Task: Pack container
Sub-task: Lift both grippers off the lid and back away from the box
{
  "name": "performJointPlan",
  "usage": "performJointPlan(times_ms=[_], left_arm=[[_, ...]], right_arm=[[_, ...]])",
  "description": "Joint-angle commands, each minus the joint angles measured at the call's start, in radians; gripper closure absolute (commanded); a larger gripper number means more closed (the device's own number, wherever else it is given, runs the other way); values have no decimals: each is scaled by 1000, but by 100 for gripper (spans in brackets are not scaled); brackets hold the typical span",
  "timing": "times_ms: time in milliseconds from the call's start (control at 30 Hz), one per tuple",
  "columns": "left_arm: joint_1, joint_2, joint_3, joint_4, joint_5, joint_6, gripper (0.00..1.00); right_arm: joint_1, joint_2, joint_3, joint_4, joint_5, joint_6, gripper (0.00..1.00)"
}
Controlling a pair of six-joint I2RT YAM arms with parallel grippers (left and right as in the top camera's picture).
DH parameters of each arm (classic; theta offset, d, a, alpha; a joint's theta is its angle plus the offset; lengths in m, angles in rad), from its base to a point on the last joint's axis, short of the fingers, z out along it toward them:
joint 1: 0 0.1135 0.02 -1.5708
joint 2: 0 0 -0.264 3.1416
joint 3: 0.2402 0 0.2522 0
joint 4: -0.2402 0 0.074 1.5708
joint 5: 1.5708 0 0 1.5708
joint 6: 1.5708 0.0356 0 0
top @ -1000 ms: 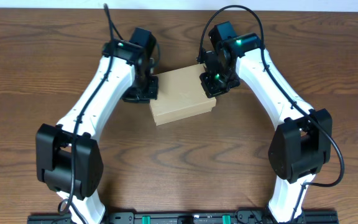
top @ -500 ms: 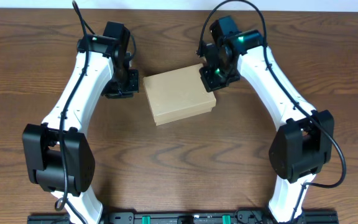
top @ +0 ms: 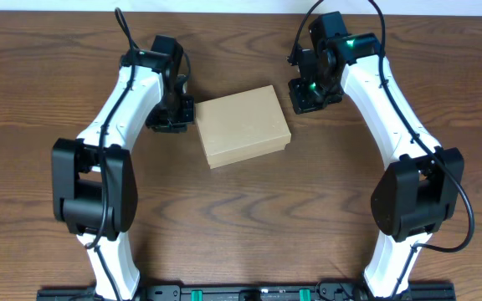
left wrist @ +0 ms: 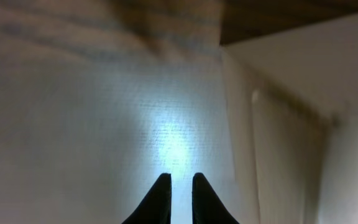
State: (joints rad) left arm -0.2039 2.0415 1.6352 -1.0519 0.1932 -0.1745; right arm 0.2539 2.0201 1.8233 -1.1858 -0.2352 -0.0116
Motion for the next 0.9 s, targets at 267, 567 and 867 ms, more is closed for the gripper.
performJointPlan(times_ms=[267,567,867], left_arm=[[0,35,17,131,89,21,85],[0,35,17,237,231,13,86],[-1,35,17,295,274,45,84]], right_arm=[[-1,-19,20,-5,-8,7,99],[-1,-19,20,-17,-7,6,99],[-5,-19,20,-18,0,6,99]])
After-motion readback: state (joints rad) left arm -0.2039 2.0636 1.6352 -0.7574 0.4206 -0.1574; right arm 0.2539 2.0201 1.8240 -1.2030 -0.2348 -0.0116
